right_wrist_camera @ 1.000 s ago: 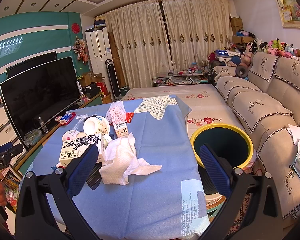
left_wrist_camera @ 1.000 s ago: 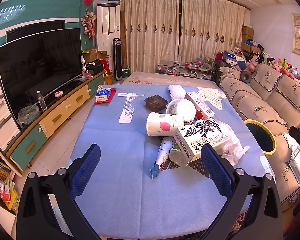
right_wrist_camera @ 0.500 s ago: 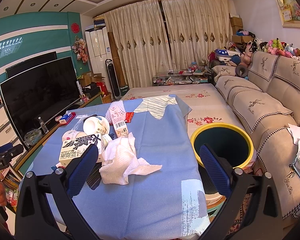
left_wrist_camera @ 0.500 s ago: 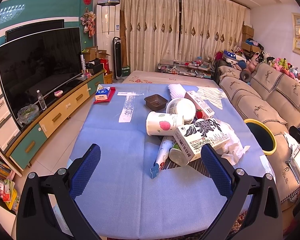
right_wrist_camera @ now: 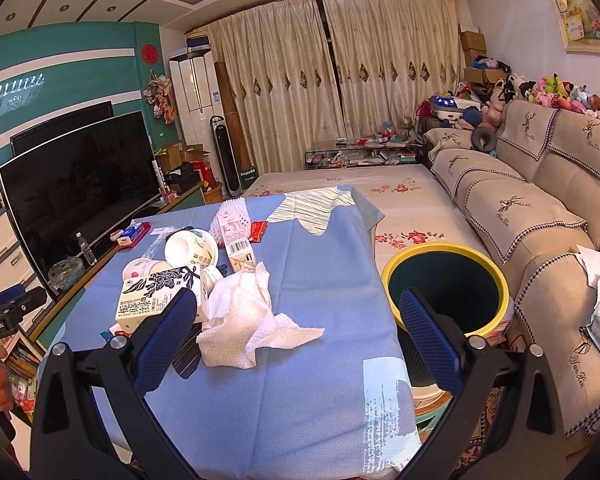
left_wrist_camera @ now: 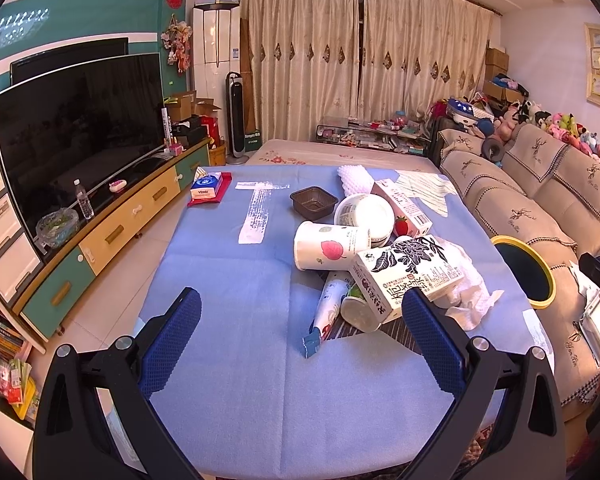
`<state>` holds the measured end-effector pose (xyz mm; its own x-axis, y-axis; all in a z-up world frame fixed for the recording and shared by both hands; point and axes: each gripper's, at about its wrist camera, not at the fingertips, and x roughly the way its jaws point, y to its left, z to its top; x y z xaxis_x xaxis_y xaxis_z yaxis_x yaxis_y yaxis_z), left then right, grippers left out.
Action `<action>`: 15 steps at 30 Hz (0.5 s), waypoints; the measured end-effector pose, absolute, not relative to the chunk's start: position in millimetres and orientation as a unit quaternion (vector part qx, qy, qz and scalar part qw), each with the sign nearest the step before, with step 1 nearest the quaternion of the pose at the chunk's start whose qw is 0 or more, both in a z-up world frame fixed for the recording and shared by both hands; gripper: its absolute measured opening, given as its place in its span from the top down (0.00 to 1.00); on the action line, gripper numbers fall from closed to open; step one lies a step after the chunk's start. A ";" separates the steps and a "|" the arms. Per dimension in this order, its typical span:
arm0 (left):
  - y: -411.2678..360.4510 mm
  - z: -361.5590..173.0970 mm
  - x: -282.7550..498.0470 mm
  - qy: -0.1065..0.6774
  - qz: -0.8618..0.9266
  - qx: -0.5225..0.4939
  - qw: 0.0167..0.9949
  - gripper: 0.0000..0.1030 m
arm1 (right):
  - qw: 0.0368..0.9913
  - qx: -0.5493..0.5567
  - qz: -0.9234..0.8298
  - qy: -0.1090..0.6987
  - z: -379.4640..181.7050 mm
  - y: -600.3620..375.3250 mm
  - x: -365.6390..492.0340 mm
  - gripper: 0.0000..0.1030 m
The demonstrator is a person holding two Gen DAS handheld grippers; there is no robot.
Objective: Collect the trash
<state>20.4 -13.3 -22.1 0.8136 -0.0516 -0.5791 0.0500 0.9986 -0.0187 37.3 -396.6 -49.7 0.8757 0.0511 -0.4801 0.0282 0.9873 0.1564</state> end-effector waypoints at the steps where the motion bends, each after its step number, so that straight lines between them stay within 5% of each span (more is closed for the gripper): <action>1: -13.3 -22.1 21.5 0.305 -0.026 -0.001 0.952 0.04 | 0.965 0.080 0.007 0.251 -51.3 -396.9 39.0 0.06; 15: -15.5 -48.7 51.9 0.319 -0.040 -0.012 0.947 0.04 | 0.953 0.056 0.059 0.292 -75.4 -378.5 122.6 0.06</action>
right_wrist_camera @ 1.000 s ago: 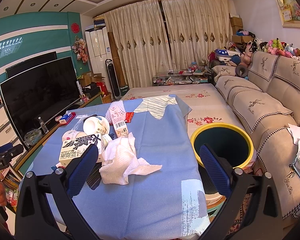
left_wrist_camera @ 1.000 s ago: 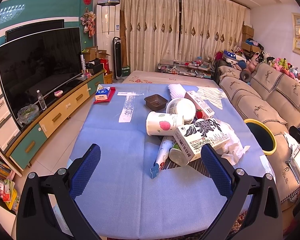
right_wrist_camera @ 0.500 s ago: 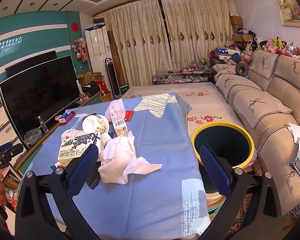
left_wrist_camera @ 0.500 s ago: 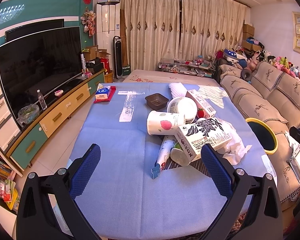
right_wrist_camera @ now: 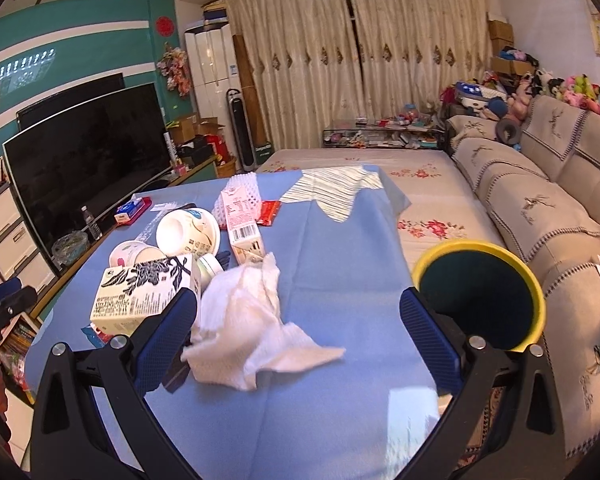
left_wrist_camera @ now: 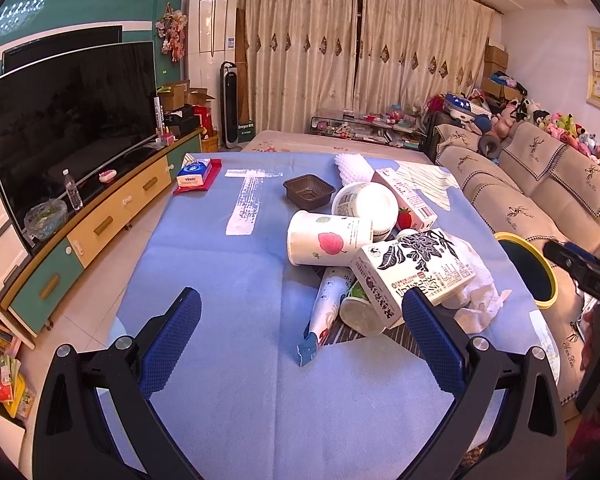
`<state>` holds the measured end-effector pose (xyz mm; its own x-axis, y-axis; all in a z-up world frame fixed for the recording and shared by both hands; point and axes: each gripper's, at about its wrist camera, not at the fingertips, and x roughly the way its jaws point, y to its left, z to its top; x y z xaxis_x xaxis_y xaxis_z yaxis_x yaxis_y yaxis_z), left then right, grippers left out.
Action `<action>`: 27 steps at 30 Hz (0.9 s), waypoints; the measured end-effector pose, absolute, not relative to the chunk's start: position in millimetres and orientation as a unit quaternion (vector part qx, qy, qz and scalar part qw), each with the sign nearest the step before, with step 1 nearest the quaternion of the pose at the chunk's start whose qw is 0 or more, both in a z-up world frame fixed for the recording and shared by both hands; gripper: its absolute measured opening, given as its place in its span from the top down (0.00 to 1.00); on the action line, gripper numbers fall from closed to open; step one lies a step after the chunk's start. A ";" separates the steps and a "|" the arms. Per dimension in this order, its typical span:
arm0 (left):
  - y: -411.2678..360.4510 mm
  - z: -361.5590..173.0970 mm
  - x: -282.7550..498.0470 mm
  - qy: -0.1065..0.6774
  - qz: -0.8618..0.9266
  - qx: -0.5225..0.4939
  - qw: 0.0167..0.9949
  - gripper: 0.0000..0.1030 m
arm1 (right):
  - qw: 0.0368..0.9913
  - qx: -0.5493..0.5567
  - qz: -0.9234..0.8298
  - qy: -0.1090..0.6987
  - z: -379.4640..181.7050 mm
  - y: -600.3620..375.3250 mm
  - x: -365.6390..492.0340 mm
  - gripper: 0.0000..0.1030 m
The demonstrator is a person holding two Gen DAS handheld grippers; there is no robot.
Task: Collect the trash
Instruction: 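Grasp the pink milk carton with the right gripper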
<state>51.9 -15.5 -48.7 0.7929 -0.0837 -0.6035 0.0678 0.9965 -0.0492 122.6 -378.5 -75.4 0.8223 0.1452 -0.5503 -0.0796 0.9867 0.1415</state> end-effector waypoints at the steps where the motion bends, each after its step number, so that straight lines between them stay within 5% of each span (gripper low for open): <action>1: -15.2 -51.1 54.8 0.320 -0.039 -0.011 0.947 0.04 | 0.952 0.056 0.069 0.291 -75.0 -376.4 132.3 0.06; 19: -10.4 -75.9 102.0 0.339 -0.037 -0.018 0.940 0.04 | 0.911 -0.010 0.165 0.377 -117.7 -324.2 286.6 0.29; 27: -16.2 -85.2 121.2 0.349 -0.043 -0.017 0.936 0.04 | 0.896 -0.014 0.177 0.406 -139.2 -313.0 311.6 0.49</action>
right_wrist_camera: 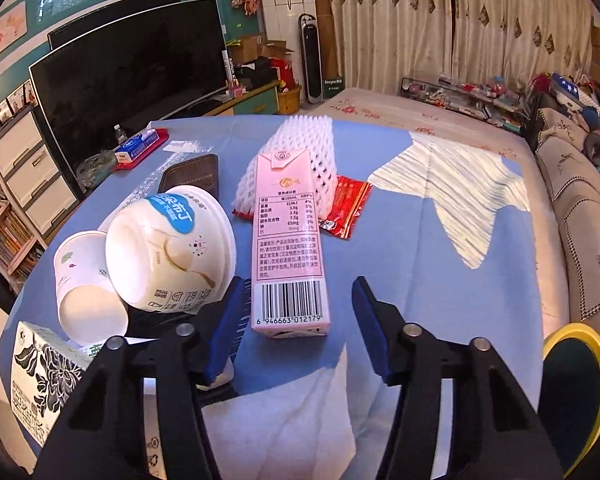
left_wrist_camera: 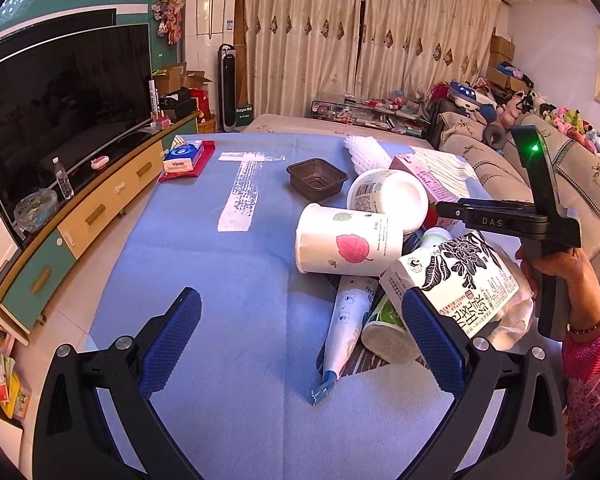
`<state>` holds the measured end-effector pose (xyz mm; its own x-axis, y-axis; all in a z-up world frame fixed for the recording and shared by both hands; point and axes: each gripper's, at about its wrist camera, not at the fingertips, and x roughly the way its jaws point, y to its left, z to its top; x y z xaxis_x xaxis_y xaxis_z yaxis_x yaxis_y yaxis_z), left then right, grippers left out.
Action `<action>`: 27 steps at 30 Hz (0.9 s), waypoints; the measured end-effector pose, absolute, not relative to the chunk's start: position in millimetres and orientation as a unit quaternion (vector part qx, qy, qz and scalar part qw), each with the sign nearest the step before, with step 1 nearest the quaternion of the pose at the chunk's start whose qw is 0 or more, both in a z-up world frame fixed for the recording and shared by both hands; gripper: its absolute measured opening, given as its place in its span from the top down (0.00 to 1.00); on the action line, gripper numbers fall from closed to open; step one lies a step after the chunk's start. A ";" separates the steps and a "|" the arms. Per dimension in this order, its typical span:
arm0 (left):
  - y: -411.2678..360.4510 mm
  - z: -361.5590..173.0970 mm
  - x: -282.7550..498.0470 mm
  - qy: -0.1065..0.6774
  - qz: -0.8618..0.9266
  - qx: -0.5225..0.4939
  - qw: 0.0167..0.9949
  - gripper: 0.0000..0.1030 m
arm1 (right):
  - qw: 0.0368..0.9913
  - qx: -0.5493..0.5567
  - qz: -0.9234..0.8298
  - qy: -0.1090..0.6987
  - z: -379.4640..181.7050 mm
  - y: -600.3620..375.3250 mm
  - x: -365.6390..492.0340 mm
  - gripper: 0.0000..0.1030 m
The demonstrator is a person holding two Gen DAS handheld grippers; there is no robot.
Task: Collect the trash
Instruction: 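Grasp the pink milk carton with the right gripper, then carry the pink carton over the yellow bin and open the right gripper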
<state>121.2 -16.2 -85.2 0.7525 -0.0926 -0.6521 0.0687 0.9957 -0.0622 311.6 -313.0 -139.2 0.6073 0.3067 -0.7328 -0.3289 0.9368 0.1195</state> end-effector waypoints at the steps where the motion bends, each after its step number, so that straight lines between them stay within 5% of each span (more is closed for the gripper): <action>1: -16.7 -85.8 123.1 0.350 -0.043 -0.016 0.935 0.04 | 0.895 -0.013 0.179 0.408 -141.1 -312.3 313.0 0.49; 5: -16.3 -90.9 129.3 0.356 -0.045 -0.019 0.933 0.04 | 0.894 -0.019 0.180 0.411 -147.0 -310.4 317.0 0.61; 27: -44.1 -81.4 115.1 0.341 -0.077 0.009 0.937 0.04 | 0.927 0.116 0.159 0.319 -79.1 -398.6 271.0 0.63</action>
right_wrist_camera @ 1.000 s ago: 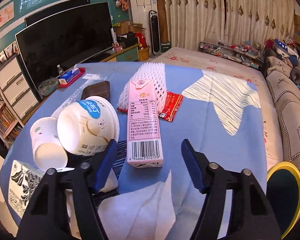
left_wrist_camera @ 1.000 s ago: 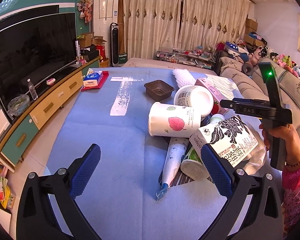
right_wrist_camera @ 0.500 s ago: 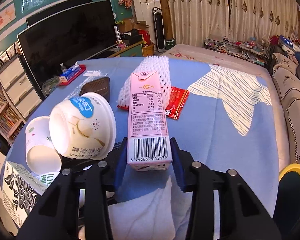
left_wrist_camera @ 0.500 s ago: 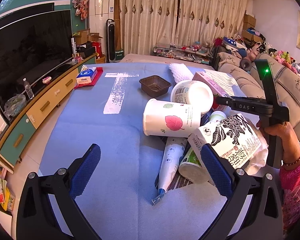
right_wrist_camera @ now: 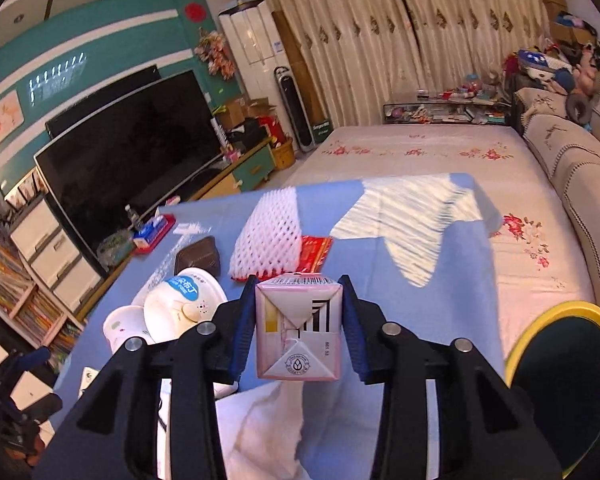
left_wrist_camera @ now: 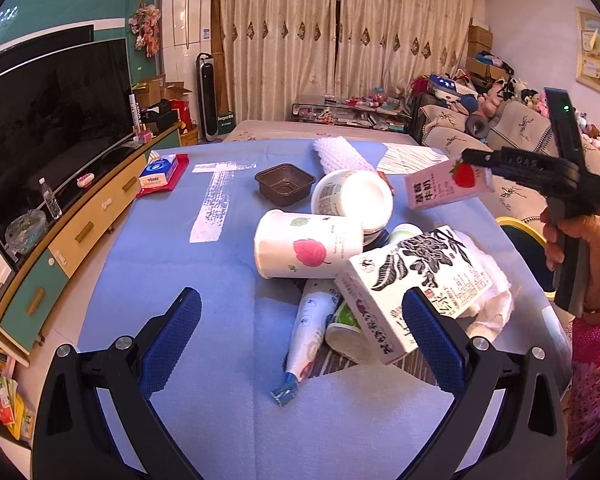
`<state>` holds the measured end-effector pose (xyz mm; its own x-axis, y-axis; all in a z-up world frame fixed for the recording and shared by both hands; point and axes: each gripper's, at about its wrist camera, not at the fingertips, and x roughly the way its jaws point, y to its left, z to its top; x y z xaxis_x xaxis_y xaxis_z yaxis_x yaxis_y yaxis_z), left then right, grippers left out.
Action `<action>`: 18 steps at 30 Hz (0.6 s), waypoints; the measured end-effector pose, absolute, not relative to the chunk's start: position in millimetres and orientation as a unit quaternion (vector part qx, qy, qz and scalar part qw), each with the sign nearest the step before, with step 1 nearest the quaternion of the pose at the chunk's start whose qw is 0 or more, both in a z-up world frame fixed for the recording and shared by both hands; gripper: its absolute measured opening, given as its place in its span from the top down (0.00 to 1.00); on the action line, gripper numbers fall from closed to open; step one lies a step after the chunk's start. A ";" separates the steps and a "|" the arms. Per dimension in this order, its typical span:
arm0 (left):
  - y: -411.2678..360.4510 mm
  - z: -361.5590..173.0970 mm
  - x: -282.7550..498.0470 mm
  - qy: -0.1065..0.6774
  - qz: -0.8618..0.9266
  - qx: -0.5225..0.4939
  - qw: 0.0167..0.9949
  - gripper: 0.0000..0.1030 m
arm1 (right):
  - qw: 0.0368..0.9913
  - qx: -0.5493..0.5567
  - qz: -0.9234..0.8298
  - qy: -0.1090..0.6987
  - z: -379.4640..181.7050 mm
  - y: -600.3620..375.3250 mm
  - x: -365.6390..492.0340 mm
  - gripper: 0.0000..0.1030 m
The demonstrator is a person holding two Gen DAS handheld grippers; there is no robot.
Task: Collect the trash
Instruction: 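Carry the pink carton over the yellow bin and open the right gripper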
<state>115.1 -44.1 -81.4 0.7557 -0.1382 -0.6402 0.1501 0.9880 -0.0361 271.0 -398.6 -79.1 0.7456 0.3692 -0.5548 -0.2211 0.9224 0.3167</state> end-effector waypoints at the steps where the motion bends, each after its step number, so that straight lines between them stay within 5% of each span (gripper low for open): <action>1: -46.7 -79.9 113.7 0.341 -0.079 0.009 0.937 0.04 | 0.929 0.119 0.153 0.315 -75.0 -405.5 265.1 0.63; 10: -70.1 -76.5 106.0 0.336 -0.097 0.022 0.937 0.04 | 0.944 0.164 0.052 0.280 -64.9 -505.8 212.6 0.63; 18: -91.7 -82.8 111.6 0.351 -0.117 0.033 0.929 0.04 | 0.914 0.181 -0.084 0.353 -130.9 -590.0 222.4 0.63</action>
